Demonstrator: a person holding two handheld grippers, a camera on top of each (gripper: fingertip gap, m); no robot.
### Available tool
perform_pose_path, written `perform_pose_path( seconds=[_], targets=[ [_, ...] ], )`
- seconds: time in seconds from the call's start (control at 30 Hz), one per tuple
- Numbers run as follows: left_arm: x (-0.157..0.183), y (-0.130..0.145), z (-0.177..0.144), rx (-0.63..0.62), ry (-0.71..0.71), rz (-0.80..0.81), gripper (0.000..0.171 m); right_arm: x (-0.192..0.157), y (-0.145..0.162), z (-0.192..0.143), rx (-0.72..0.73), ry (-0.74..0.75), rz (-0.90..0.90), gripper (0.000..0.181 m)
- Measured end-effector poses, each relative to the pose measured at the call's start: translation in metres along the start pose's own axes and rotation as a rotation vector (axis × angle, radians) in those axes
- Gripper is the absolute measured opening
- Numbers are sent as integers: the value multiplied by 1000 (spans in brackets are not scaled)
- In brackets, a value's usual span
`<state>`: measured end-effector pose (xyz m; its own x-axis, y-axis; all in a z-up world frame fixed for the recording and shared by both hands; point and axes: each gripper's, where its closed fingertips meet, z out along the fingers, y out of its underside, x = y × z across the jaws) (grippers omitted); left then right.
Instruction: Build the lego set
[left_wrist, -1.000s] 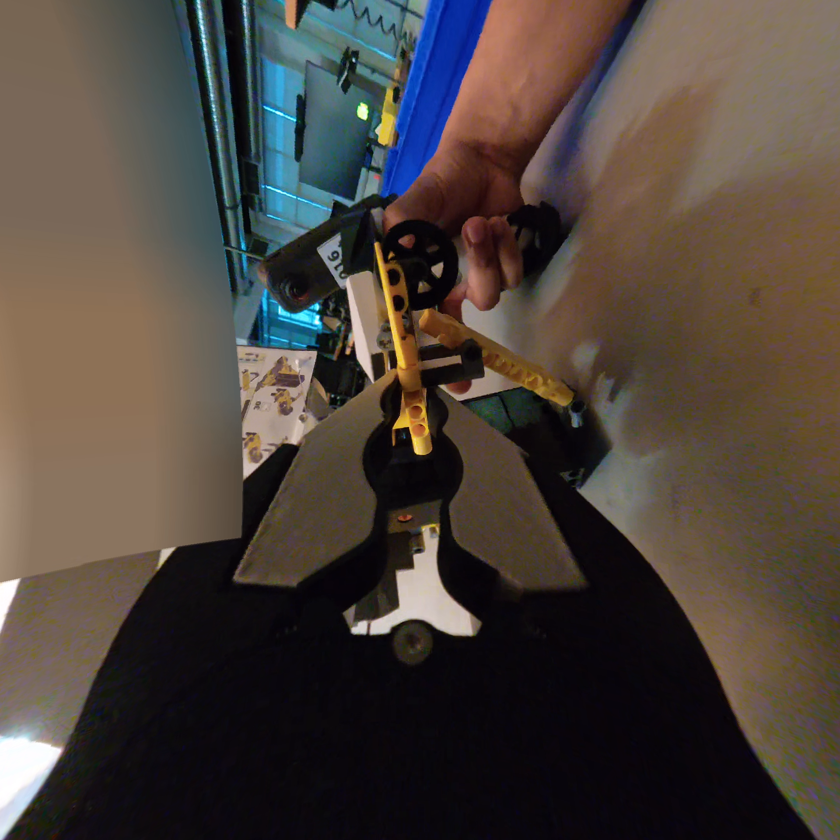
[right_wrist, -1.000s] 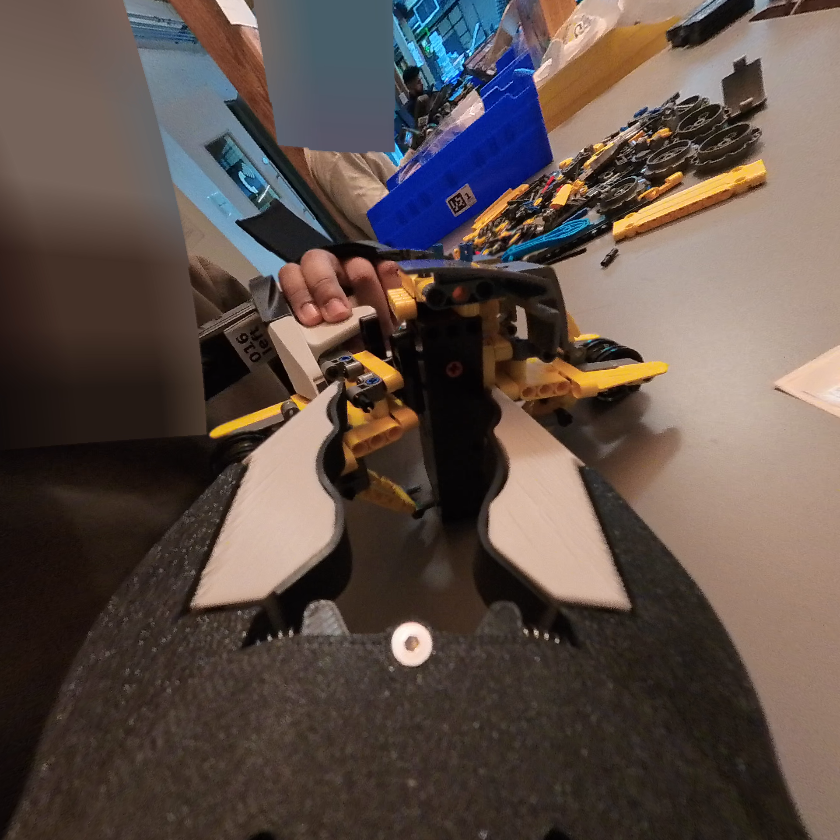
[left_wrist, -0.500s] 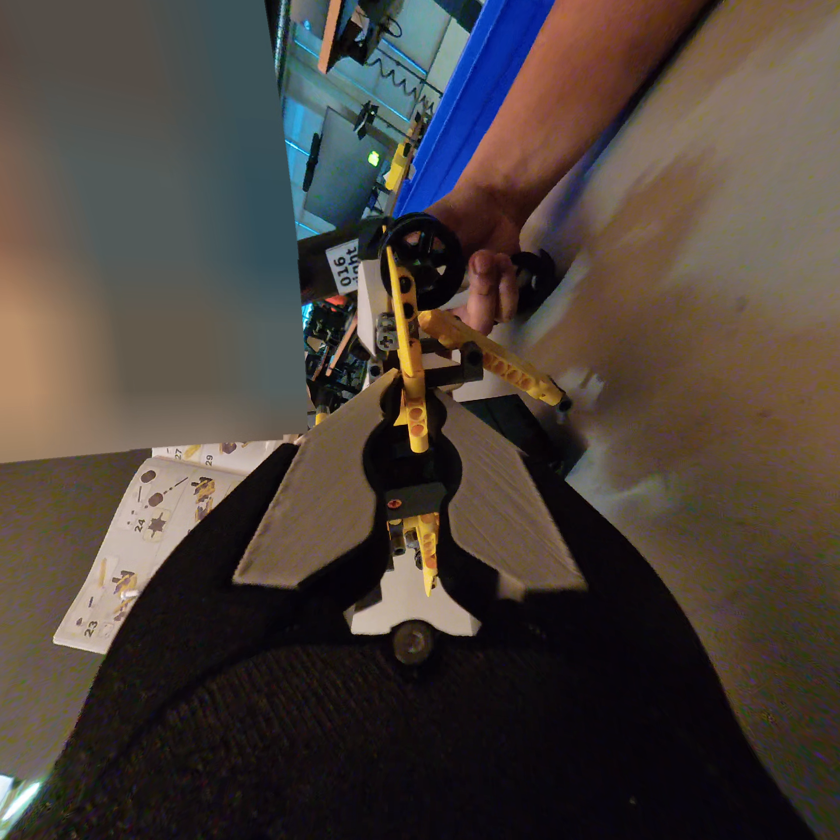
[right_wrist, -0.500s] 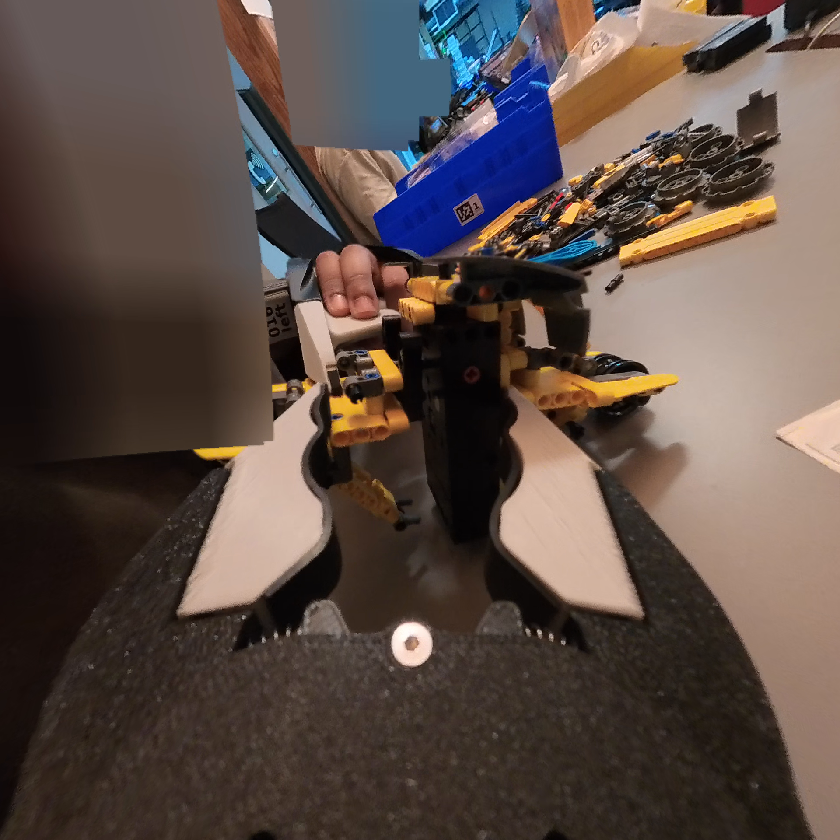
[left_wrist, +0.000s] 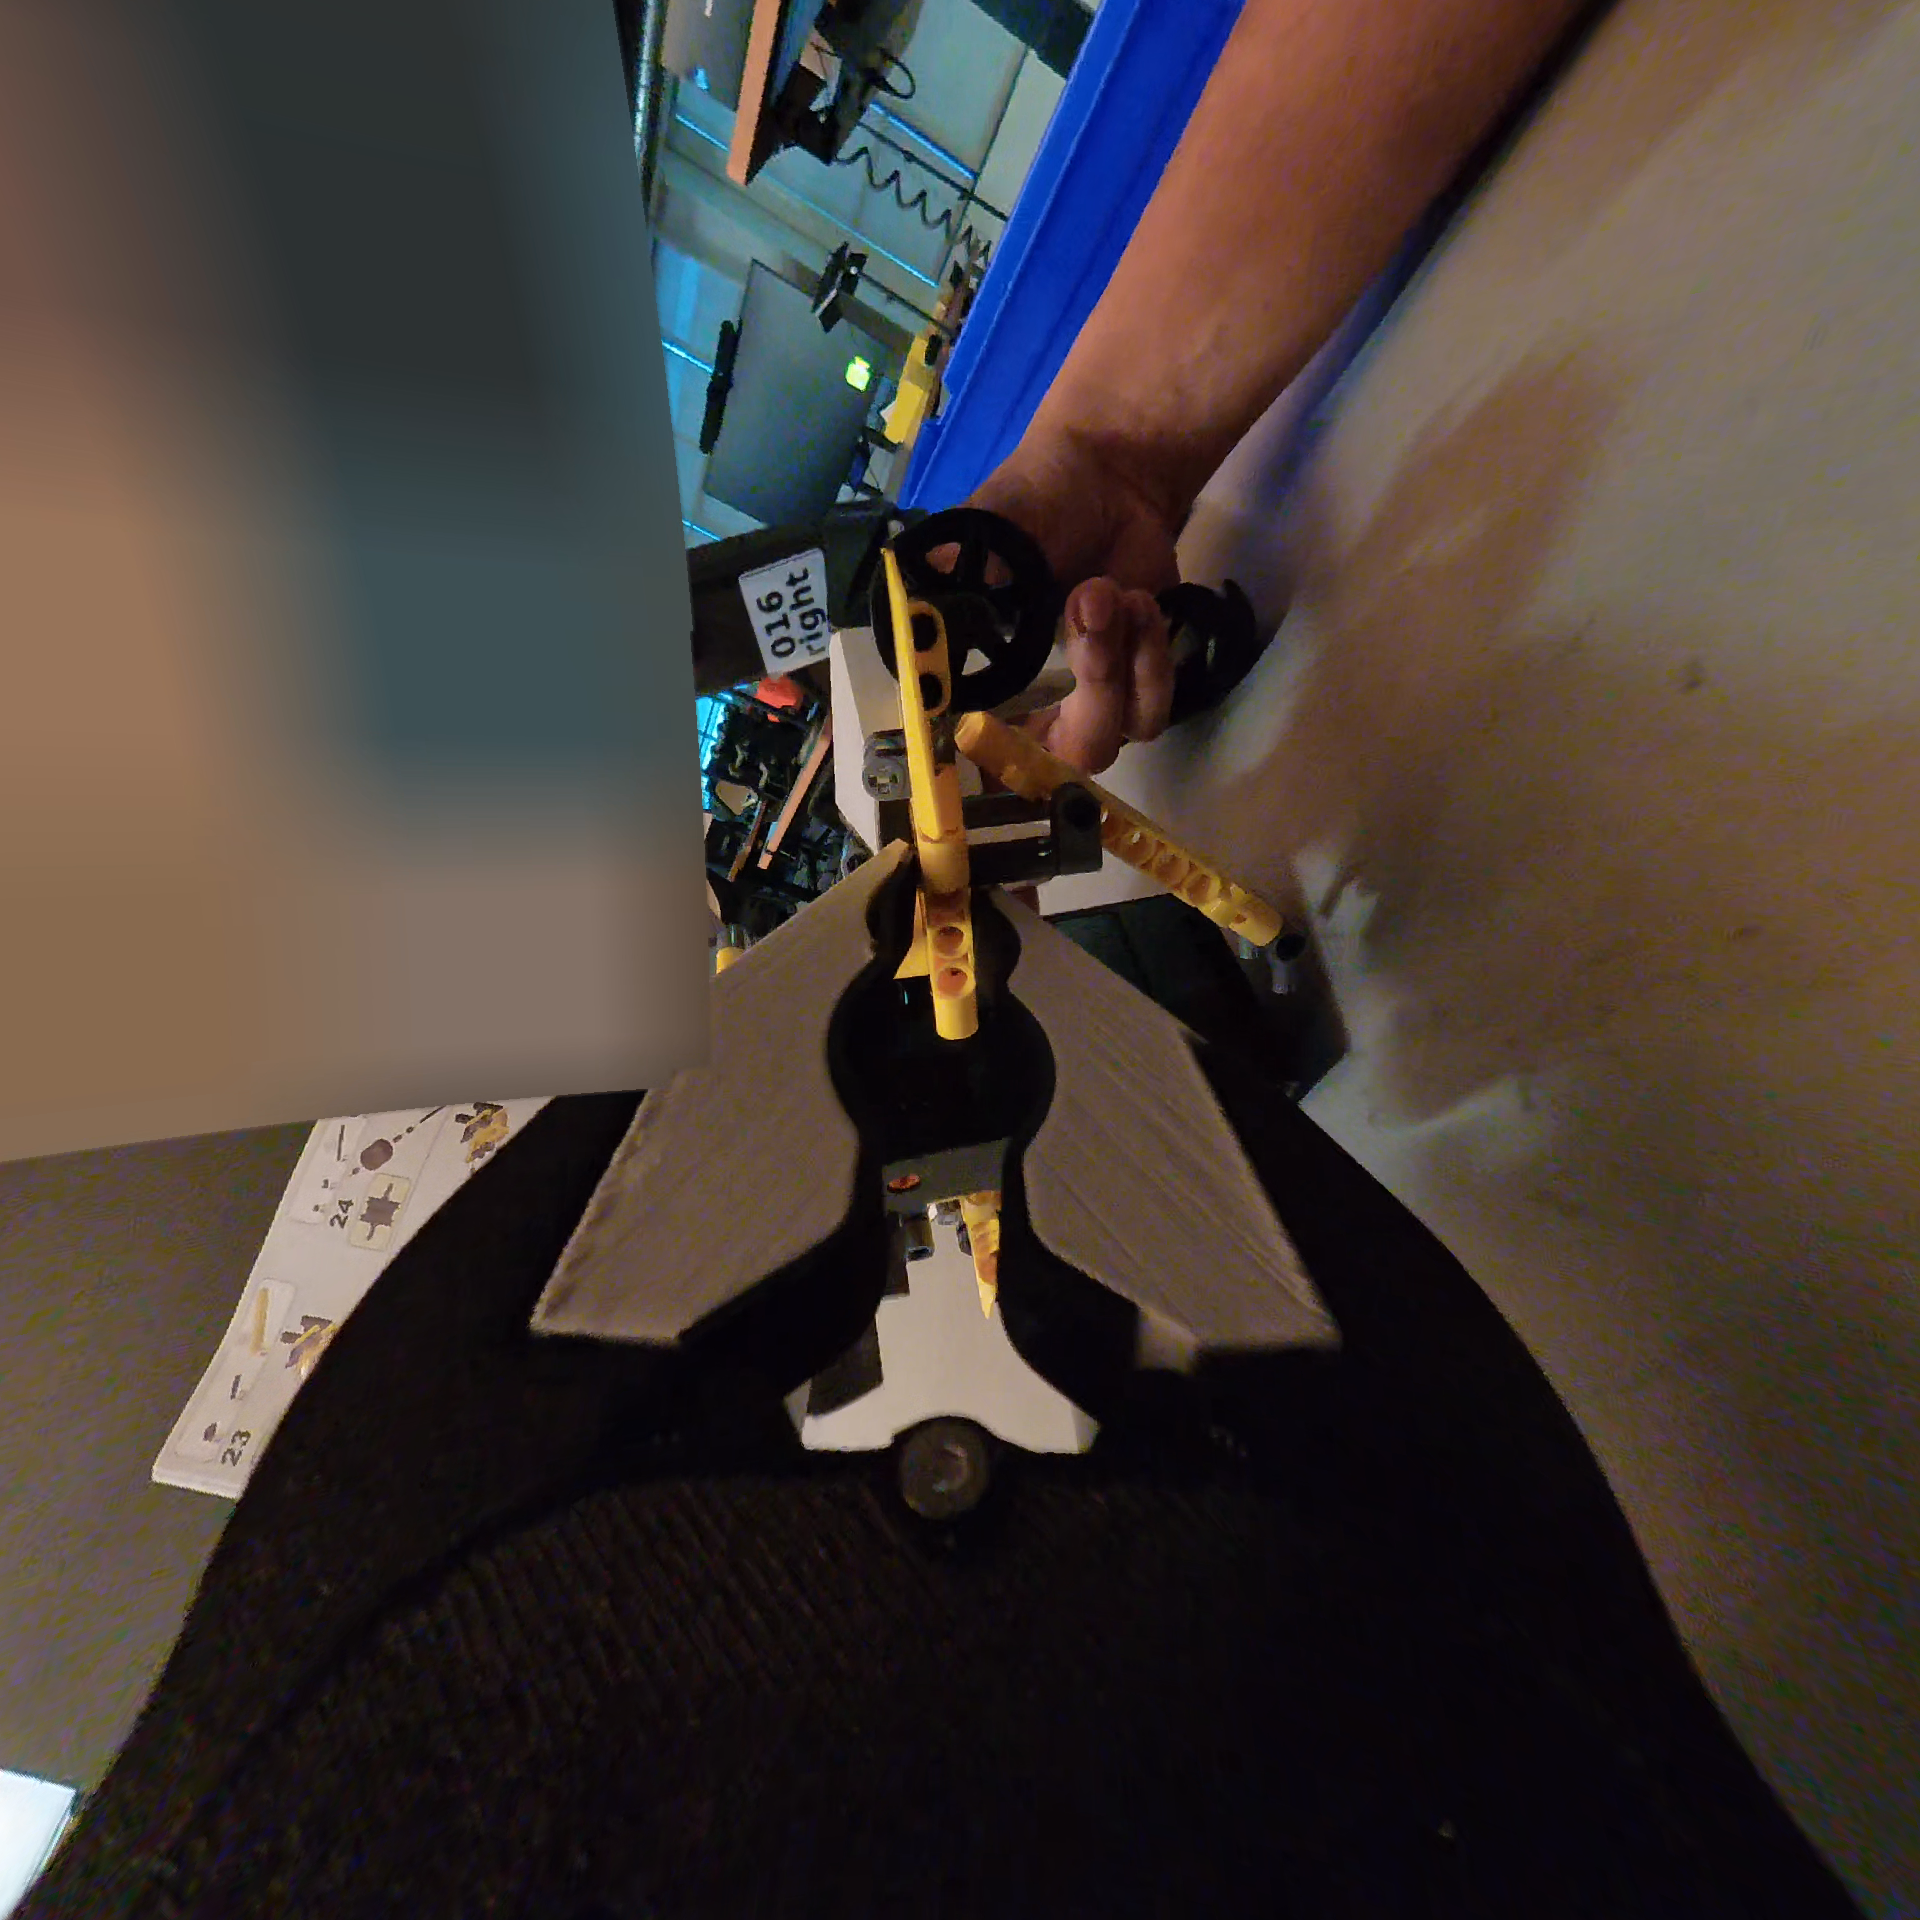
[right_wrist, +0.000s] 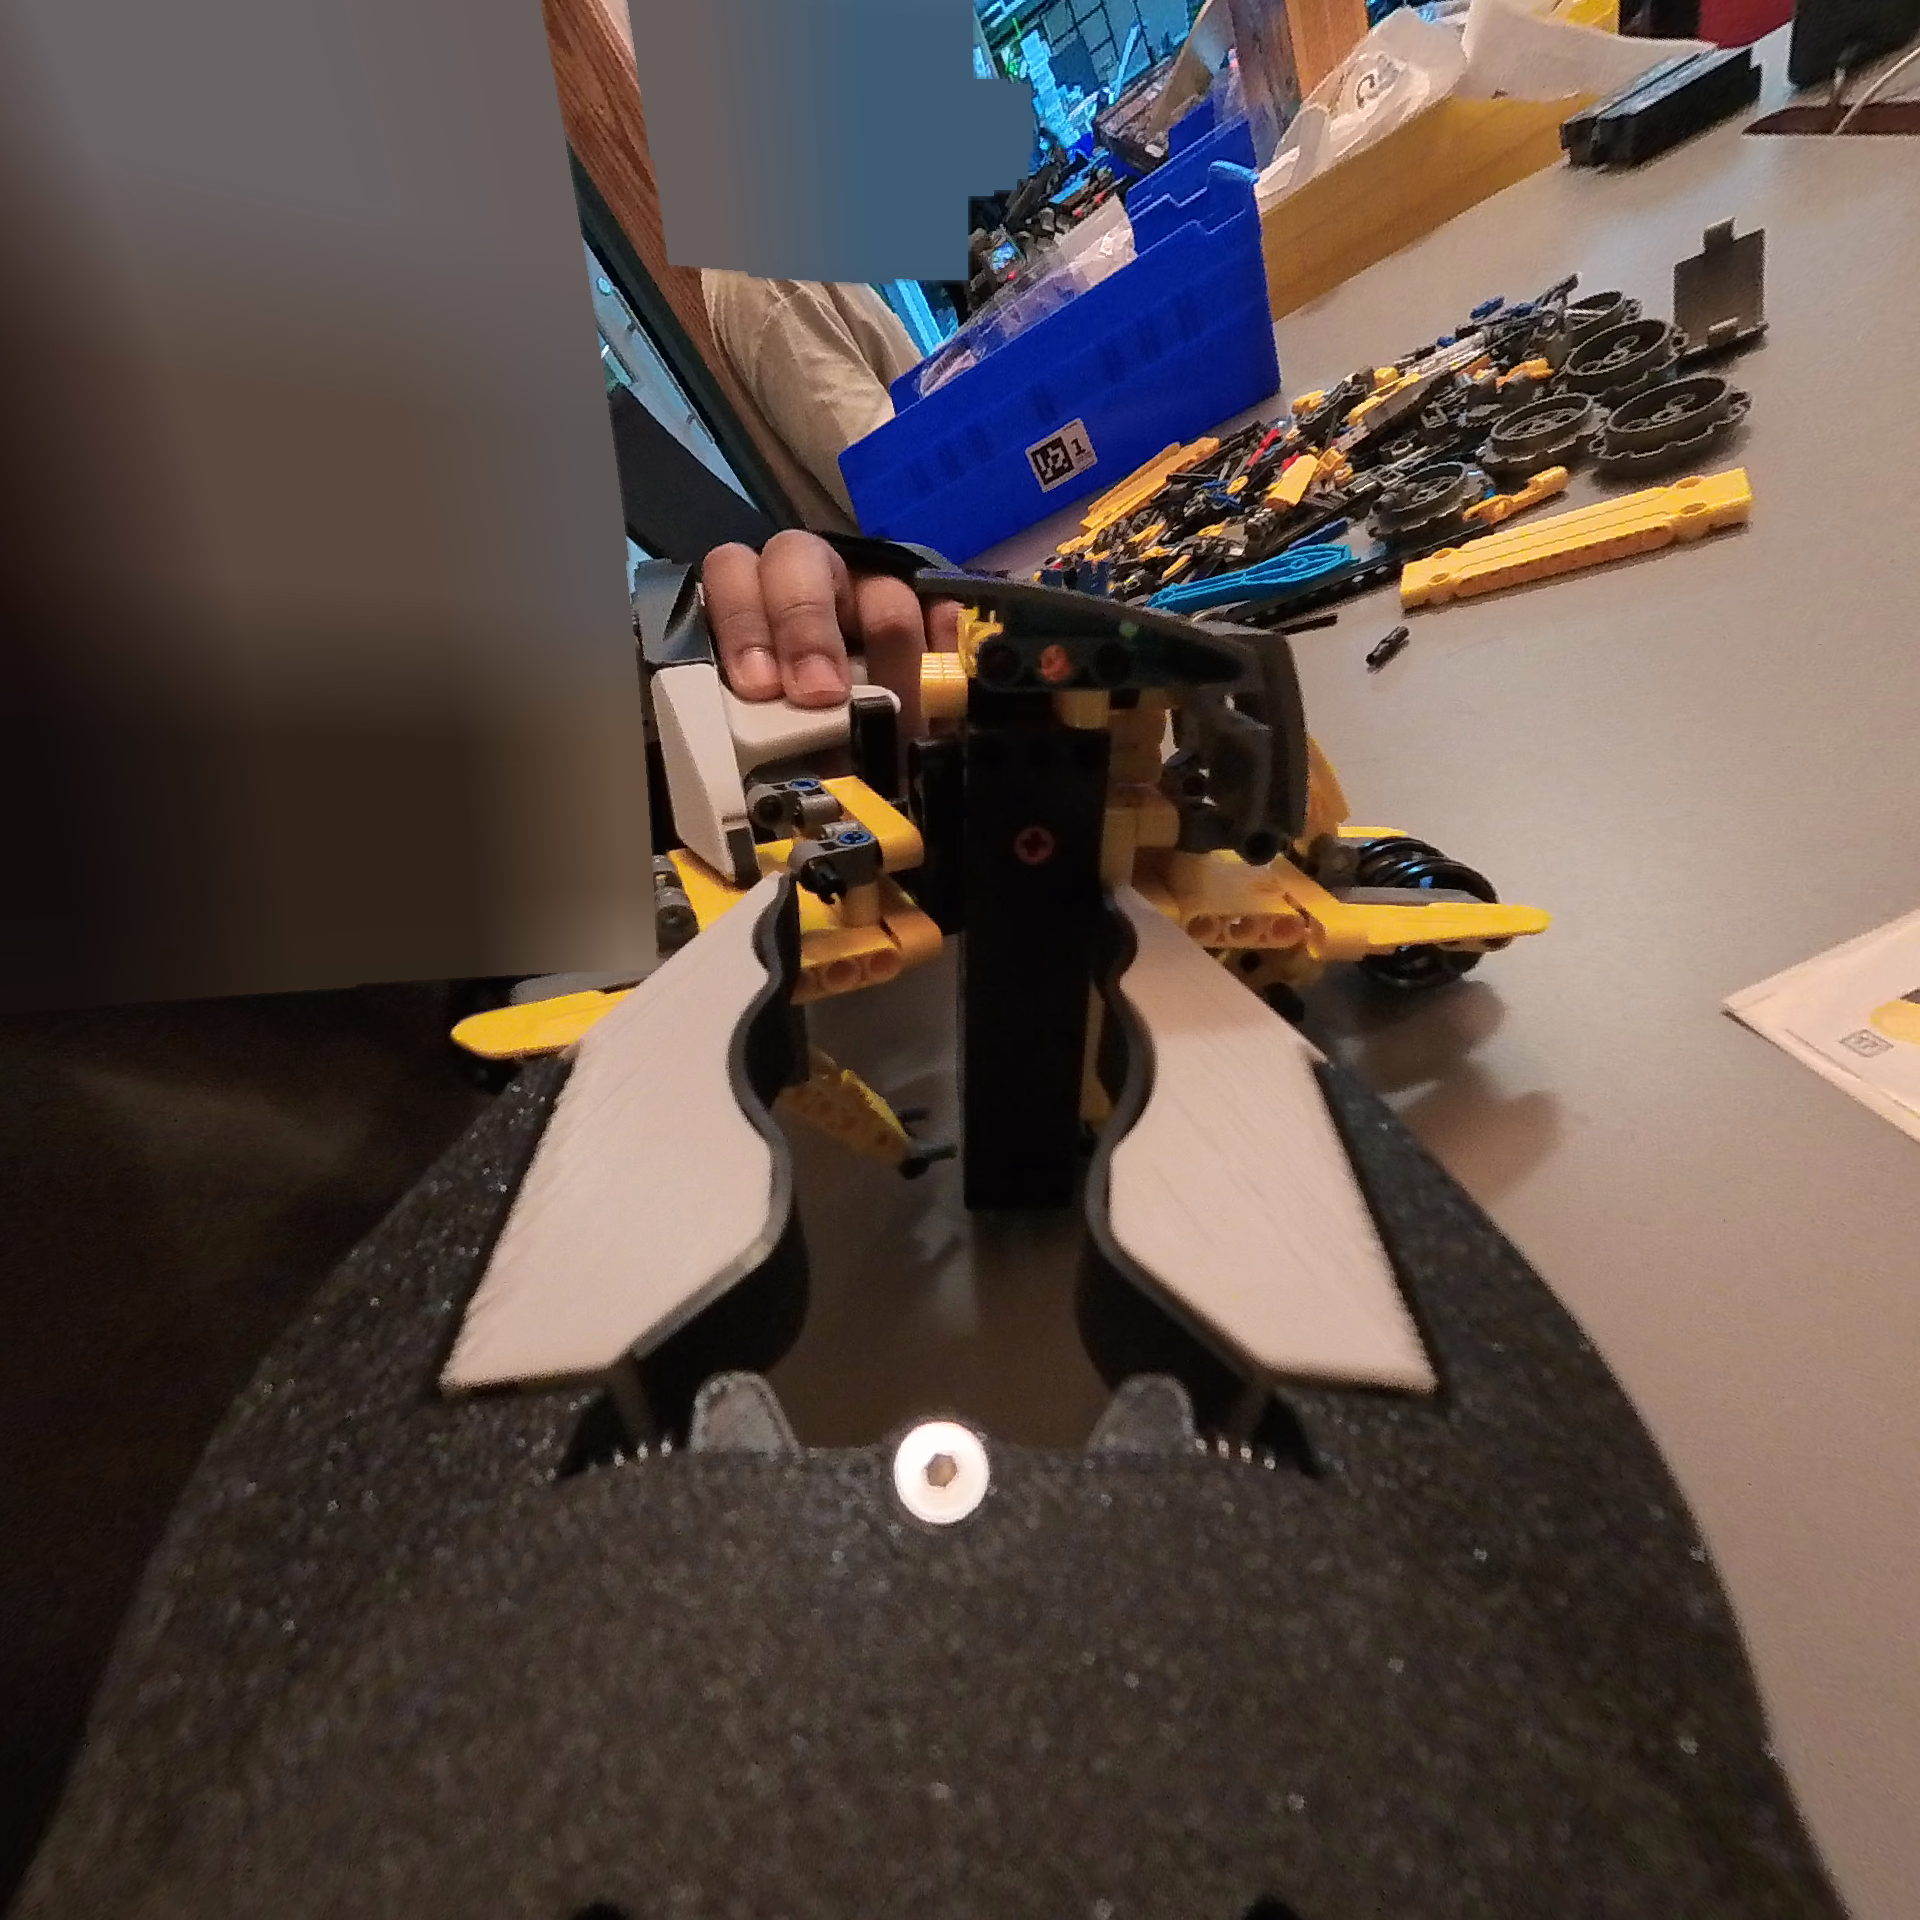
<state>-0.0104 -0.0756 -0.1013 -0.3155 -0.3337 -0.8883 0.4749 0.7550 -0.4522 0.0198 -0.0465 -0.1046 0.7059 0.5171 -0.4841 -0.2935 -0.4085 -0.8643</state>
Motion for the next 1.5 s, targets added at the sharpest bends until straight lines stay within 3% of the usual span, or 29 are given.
perform_pose_path(
  seconds=[0.33, 0.53, 0.8, 1.07, 1.27, 1.5],
  targets=[
    [1, 0, -2, 21, 14, -18, 2, -1, 1, 0, 26, 59, 4, 58],
    [0, 0, -3, 10, -1, 8, 2, 1, -3, -10, 63, 61, 36, 76],
    [-1, 0, -1, 11, -11, -29, 1, -8, -15, -38, 114, 117, -72, 65],
    [-4, -1, -1, 37, -9, -104, 1, -17, -8, -40, 152, 136, -91, 56],
    [-2, 4, -2, 23, 1, -95, 1, -14, 6, -30, 98, 38, 52, 71],
    [-2, 4, -1, 14, 5, -107, 1, -25, 6, -33, 85, 28, -24, 80]
  ],
)
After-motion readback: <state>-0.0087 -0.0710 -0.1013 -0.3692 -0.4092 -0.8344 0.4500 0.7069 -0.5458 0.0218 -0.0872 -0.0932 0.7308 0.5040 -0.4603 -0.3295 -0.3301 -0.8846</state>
